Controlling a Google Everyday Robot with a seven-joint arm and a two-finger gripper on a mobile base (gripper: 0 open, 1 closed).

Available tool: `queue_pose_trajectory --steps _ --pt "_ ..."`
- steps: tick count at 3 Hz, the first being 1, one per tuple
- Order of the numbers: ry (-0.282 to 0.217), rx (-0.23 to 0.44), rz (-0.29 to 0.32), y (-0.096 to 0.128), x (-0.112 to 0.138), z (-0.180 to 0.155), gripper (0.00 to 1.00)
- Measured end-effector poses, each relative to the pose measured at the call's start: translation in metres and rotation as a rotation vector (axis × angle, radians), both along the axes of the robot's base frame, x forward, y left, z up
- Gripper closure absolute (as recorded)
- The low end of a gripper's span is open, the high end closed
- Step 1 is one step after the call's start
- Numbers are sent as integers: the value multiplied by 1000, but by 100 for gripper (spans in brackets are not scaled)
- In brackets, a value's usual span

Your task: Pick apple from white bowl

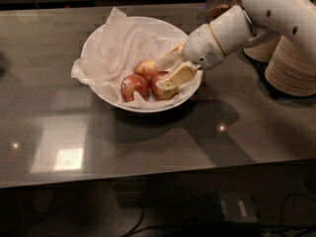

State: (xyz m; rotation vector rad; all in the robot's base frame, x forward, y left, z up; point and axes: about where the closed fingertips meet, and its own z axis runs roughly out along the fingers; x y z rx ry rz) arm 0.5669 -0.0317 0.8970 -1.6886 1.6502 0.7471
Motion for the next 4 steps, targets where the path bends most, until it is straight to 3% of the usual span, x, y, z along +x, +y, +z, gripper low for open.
queue_pose_trajectory --steps 1,2,4 --pt "6 1 -5 -2 -1 -4 35" --pt "7 4 -10 -3 0 -6 27" --pt "15 7 -17 -2 3 -14 35"
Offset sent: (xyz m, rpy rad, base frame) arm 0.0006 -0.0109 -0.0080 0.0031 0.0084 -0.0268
